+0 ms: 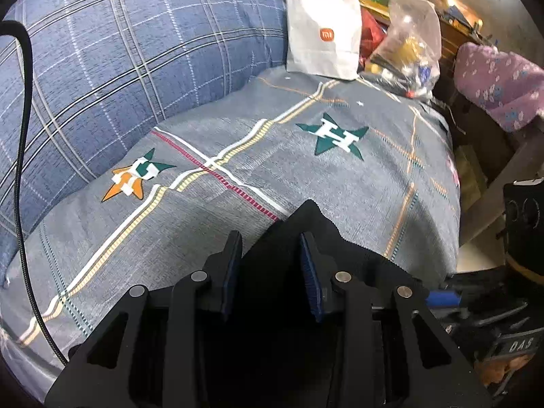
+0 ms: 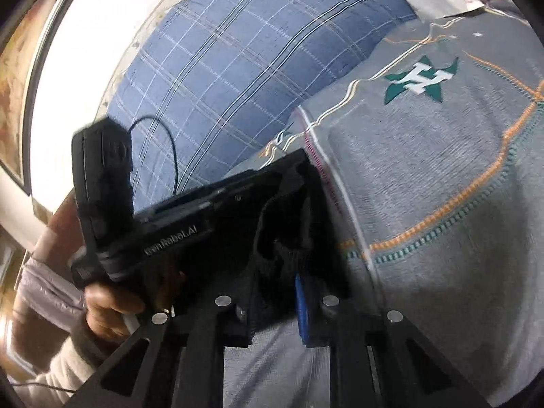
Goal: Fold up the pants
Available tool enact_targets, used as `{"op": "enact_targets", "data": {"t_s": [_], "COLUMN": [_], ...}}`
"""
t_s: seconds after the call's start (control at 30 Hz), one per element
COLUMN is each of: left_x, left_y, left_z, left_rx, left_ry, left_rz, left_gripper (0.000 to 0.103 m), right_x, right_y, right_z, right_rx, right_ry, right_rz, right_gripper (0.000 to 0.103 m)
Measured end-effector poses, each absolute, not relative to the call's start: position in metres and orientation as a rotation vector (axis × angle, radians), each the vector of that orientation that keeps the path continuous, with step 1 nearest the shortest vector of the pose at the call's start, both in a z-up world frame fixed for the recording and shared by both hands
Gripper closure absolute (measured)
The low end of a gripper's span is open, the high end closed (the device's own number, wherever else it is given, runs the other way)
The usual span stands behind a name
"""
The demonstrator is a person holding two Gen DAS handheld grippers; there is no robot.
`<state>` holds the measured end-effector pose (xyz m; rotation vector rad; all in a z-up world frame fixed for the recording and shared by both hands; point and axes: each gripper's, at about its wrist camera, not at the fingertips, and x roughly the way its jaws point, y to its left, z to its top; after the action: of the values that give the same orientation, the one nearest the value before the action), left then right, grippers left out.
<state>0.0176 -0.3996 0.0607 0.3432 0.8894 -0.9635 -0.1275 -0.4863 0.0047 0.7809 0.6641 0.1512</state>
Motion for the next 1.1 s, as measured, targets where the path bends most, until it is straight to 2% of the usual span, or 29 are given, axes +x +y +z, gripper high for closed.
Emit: {"op": "enact_targets", "data": {"t_s": [0.33, 0.53, 0.8, 0.97, 1.1], "left_x": [0.006, 0.001, 0.015, 0.029, 0.041], "left_y": [-0.364, -0.342, -0.333, -0.339, -0.343], "left_z": [0.096, 0.096, 0.067, 0.052, 0.042], "left_rx": [0.294, 0.297, 0.272, 0.243, 0.225], "left_ry": [0.799, 0.8, 0.865, 0.877, 0.881], "left_rz": [-0.85, -0.795, -0.735, -0.718, -0.701], "left_gripper": [0.068, 0.068, 0.068, 0.06, 0.047], "right_x": [-0.135, -0.118, -0.105, -0.103, -0.099], "right_y": [-0.47, -0.443, -0.45, -0.456, -0.461], "right_z": [0.061, 0.054, 0.027, 0.016, 0.008], "right_rx": [0.515, 0.426, 0.435, 0.435, 0.452], "right_ry": [0.573, 0.628, 0.7, 0.698, 0.693], "right_rz": [0.102, 0.13, 0.098, 0.101, 0.113], "right_gripper": [0.081, 0.081, 0.081, 0.081, 0.081]}}
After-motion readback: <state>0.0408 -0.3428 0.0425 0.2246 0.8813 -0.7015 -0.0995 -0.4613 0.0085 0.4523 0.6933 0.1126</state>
